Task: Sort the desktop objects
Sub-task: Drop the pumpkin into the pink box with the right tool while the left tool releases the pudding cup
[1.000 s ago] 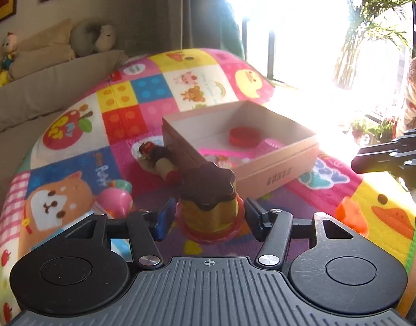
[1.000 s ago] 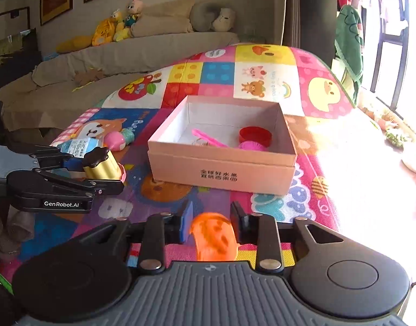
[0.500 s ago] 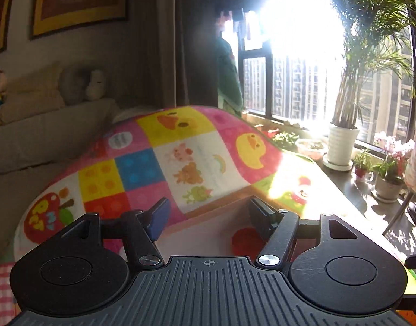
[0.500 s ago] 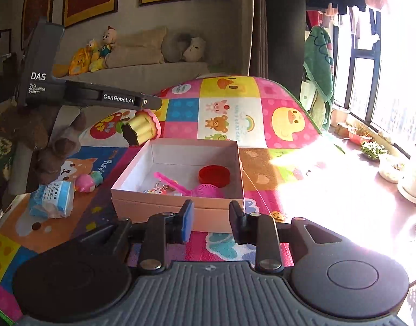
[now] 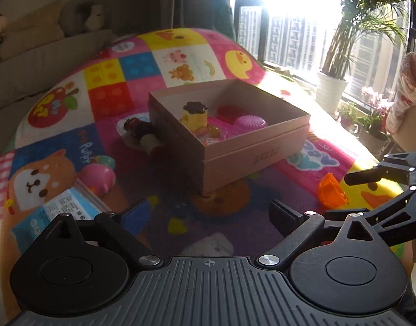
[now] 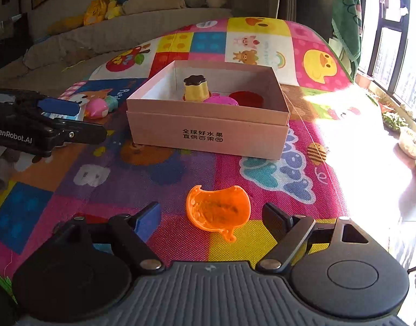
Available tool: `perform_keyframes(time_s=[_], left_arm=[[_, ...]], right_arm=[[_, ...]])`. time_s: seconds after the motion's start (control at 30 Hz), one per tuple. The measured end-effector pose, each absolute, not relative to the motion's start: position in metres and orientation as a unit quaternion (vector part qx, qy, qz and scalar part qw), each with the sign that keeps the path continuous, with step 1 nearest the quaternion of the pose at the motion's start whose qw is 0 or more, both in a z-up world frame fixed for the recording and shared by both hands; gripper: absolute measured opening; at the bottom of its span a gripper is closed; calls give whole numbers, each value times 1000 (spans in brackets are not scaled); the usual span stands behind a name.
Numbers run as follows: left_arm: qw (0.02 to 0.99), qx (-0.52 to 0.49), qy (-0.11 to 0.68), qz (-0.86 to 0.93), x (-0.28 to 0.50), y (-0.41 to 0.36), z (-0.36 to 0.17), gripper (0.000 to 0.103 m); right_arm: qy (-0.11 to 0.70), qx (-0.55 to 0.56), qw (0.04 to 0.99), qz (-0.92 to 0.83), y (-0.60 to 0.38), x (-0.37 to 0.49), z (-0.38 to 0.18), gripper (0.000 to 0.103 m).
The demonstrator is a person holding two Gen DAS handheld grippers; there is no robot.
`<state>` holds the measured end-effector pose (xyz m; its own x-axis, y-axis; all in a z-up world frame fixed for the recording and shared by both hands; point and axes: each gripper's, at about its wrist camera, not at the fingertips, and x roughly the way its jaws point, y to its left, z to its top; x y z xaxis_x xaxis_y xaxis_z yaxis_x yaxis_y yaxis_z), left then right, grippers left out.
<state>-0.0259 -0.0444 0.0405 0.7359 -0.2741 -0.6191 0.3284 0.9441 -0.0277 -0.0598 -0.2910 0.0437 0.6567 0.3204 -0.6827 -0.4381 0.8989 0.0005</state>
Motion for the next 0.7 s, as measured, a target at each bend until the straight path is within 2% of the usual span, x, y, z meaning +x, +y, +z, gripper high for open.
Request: perform_keyframes(time_s=[0.2,0.23,0.27,0.3,0.5,0.7], left_arm=[[923,14,352,-152,-37,-36,24,102],[922,5,357,-150,-37,-34,23,102],[920,-7,363,-147,-38,-33,21,103],[919,-17,365,-145,-40,-30,20,103],[936,-25,331,-119,-52,-22,30,103],[950,-31,300,-83,-52,-9,44,103]], right_arm=[[373,-101,903,187,-284,-43,33,78],[380,-97,901,184,-285,-40,32,73],[387,-91,898,190,-286,-37,32,63],[390,-87,896,194,-286,-37,33,57],[351,-101,906,215,-278,-41,78,57],[264,-115,942,173,-266,12,137,57]])
